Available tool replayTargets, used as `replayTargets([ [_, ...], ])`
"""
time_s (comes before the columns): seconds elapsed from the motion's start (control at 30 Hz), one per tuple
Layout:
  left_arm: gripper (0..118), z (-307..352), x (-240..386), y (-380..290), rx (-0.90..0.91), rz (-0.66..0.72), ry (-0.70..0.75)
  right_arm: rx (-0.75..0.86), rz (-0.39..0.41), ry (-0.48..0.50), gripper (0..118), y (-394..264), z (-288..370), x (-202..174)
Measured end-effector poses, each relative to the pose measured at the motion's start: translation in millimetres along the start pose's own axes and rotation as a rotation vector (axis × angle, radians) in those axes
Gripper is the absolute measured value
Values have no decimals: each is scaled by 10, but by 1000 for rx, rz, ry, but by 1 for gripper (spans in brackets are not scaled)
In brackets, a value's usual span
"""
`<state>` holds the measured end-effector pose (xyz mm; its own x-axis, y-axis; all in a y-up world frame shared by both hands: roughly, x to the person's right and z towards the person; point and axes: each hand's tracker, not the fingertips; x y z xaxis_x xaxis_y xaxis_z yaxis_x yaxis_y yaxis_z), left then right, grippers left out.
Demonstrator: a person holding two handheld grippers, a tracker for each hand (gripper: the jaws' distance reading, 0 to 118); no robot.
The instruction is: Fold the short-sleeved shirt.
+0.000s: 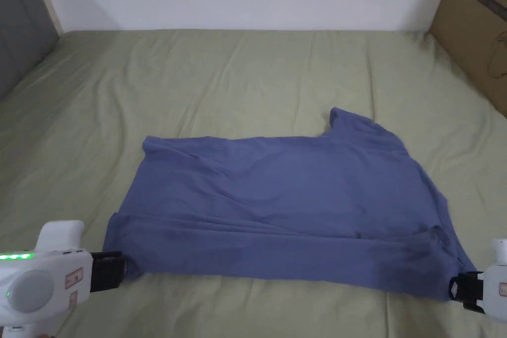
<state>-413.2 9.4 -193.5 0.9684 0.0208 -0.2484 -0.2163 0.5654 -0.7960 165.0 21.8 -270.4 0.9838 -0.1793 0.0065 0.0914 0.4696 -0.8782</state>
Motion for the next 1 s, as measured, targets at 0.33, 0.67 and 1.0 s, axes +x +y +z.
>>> replayTargets([
  [0.33,3,-405,-11,97,-78,56,-8,-27,-13,-8,0,-107,40,19],
  [0.67,3,-289,62,135,-91,31,-22,19,-114,-16,46,181,-208,264],
  [1.0,3,-169,127,178,-90,2,-25,-60,-104,-86,6,291,-499,74],
])
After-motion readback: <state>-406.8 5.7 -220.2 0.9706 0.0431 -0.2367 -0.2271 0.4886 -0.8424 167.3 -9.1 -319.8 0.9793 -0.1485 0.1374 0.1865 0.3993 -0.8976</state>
